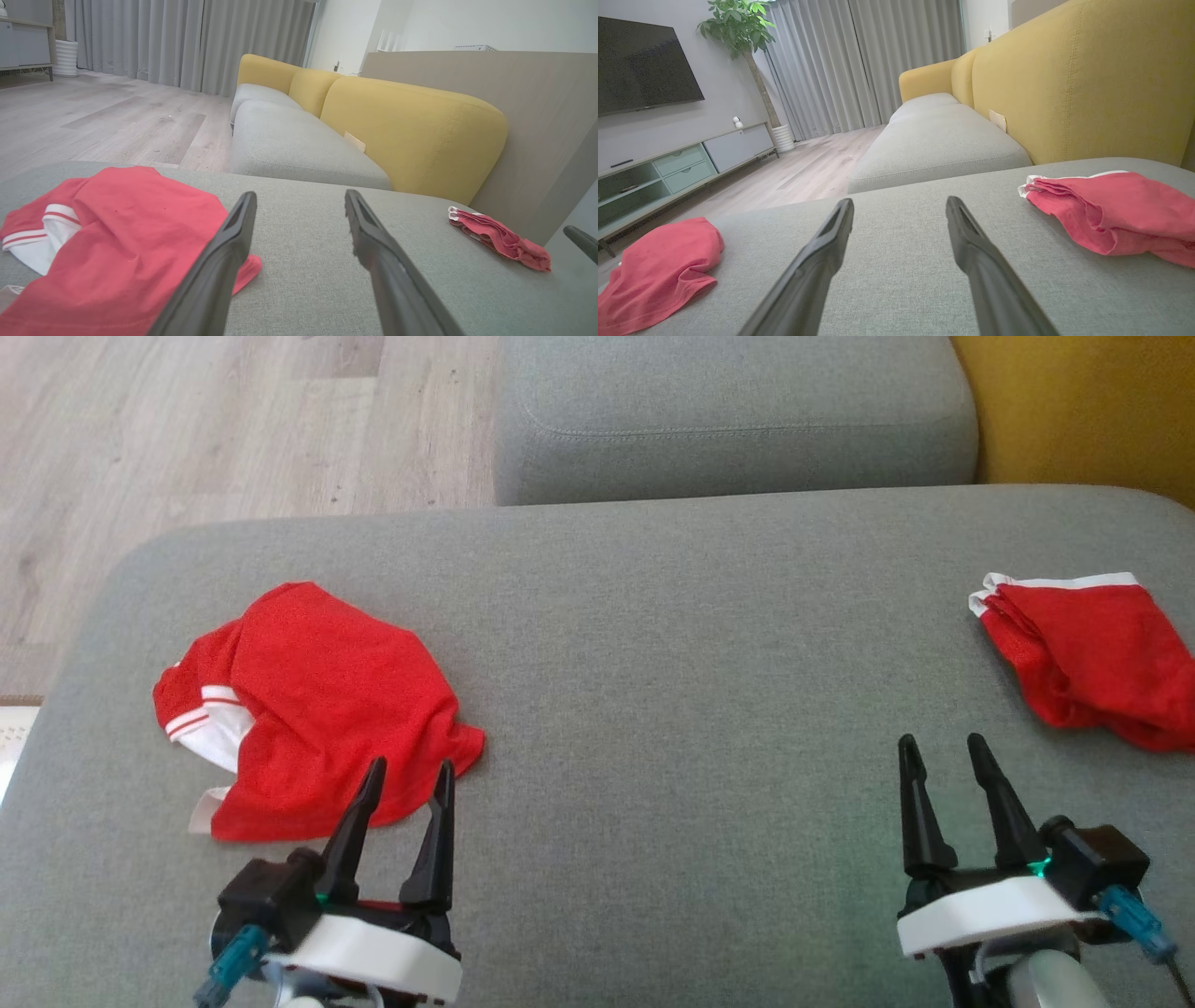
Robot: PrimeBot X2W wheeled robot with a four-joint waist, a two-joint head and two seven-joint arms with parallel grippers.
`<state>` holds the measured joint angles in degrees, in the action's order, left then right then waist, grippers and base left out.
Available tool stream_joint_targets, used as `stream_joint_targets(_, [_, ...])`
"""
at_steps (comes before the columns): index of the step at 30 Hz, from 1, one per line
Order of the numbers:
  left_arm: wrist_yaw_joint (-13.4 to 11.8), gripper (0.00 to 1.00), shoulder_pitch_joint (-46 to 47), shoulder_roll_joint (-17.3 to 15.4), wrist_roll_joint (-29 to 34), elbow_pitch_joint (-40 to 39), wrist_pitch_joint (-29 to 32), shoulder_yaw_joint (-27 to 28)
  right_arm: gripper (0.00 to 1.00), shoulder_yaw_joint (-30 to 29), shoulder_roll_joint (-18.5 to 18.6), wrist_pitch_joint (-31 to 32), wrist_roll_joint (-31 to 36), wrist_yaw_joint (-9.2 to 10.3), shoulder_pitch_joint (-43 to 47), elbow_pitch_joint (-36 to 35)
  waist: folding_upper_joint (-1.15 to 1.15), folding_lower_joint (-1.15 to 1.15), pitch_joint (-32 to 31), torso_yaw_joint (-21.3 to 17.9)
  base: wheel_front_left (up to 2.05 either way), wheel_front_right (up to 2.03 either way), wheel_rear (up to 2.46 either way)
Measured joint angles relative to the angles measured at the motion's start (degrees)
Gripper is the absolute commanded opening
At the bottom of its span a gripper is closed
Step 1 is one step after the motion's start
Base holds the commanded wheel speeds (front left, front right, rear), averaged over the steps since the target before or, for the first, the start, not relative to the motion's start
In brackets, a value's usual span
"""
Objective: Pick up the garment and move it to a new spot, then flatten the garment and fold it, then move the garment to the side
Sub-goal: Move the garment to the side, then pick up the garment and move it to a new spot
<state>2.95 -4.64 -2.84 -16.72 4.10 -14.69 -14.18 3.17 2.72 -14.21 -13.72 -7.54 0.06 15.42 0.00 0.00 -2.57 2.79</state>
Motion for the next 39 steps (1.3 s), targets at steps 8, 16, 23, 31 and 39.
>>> stream_joint_targets(8, [-0.3, 1.00, 0.0, 0.0, 0.0, -0.1, 0.0, -0.1, 1.00, -0.1, 0.0, 0.0, 0.0, 0.00, 0.3, -1.8, 0.00, 0.00, -0.1, 0.2, 0.00, 0.00, 0.00])
stream_joint_targets(16, [-0.5, 1.00, 0.0, 0.0, 0.0, -0.4, 0.0, -0.3, 1.00, -0.1, 0.0, 0.0, -0.4, 0.00, 0.6, -2.1, 0.00, 0.00, -0.2, 0.2, 0.00, 0.00, 0.00])
stream_joint_targets(23, [-0.8, 1.00, 0.0, 0.0, 0.0, -0.5, 0.0, -0.4, 1.00, 0.2, 0.0, 0.0, -0.4, 0.00, 0.6, -2.1, 0.00, 0.00, -0.2, 0.2, 0.00, 0.00, 0.00])
stream_joint_targets(31, [-0.8, 1.00, 0.0, 0.0, 0.0, -0.5, 0.0, -0.4, 1.00, 0.2, 0.0, 0.0, -0.4, 0.00, 0.6, -2.1, 0.00, 0.00, -0.2, 0.8, 0.00, 0.00, 0.00])
stream_joint_targets(39, [-0.9, 1.00, 0.1, 0.0, 0.0, -0.5, 0.0, -0.2, 1.00, 1.0, 0.0, -0.1, -0.5, 0.00, 0.7, -2.1, 0.00, 0.00, -0.2, 3.1, 0.00, 0.00, 0.00])
